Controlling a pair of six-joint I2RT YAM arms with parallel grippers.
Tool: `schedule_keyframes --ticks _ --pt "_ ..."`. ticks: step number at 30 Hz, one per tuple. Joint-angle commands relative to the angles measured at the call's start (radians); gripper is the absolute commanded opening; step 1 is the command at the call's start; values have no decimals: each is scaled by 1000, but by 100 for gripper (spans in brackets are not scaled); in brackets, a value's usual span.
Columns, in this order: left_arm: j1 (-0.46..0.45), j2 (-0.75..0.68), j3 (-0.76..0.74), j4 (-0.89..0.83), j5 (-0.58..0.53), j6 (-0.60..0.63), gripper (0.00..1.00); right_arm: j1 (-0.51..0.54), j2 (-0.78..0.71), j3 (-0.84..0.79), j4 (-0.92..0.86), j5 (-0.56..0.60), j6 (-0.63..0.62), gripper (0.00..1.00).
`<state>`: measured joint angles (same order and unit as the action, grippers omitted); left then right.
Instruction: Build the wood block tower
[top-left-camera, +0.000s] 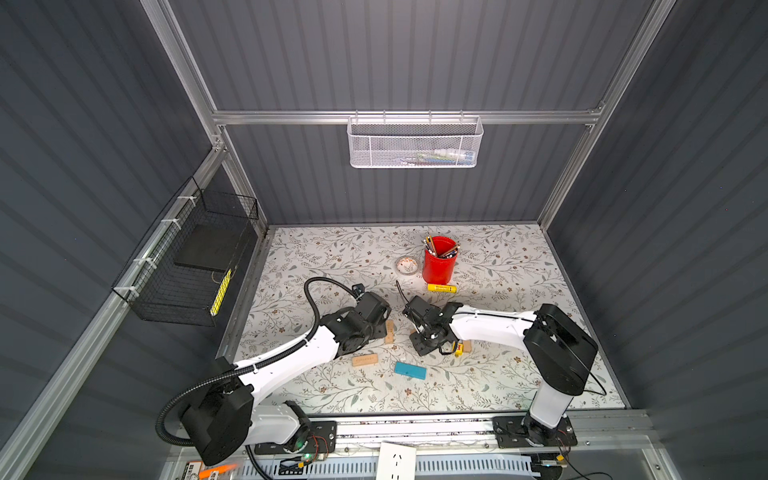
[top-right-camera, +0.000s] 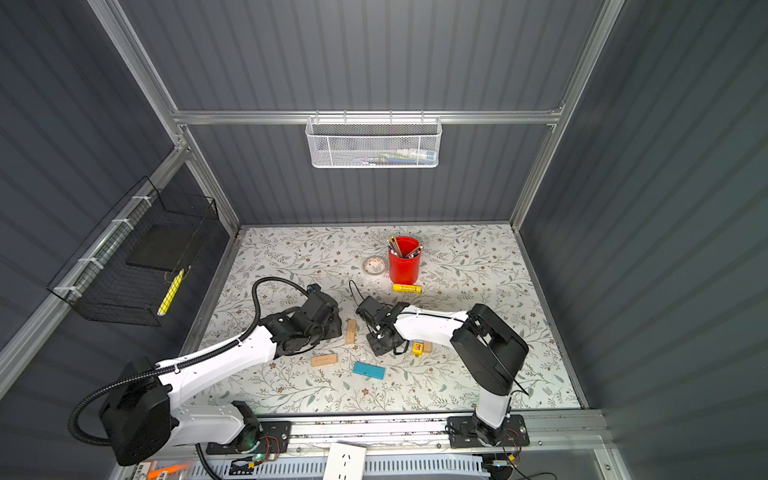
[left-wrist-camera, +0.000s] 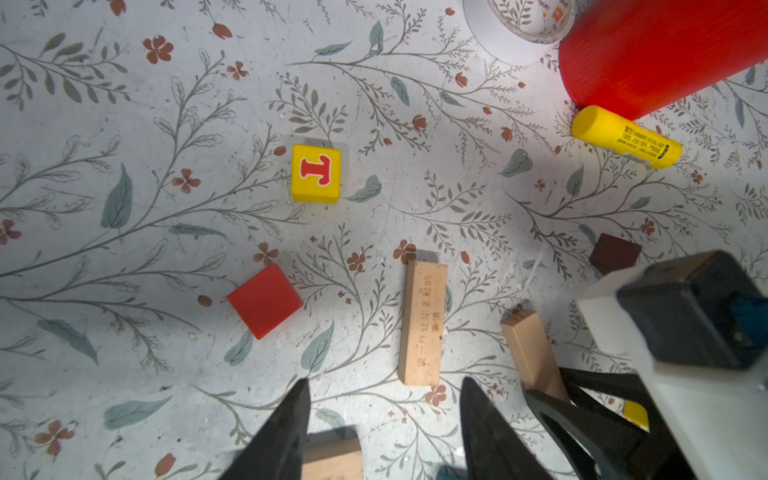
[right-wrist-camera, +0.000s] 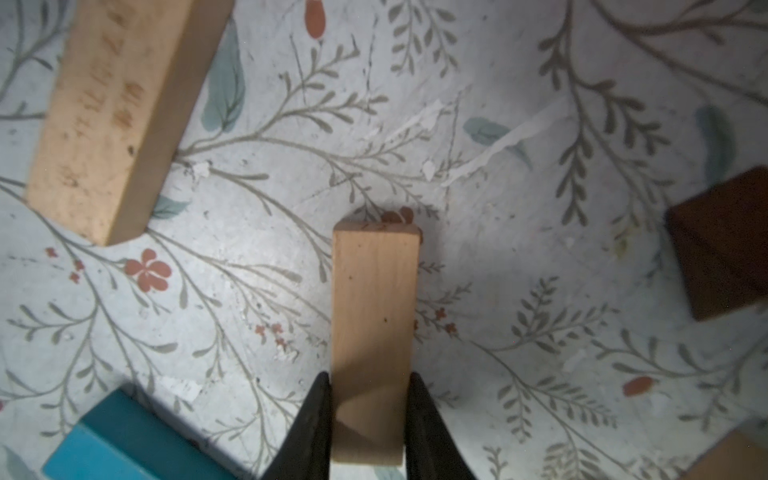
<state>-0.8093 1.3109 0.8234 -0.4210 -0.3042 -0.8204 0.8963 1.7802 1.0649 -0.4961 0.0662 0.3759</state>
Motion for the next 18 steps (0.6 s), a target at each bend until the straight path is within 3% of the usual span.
schedule_keyframes --ticks 1,9,18 --pt "-3 -19 -14 -1 -23 -20 58 1 23 39 12 -34 71 23" --pt "15 -24 -36 18 -17 -38 59 1 88 140 -37 -9 250 22" --pt "62 -36 -64 43 27 -52 59 -1 155 239 -73 -7 364 22"
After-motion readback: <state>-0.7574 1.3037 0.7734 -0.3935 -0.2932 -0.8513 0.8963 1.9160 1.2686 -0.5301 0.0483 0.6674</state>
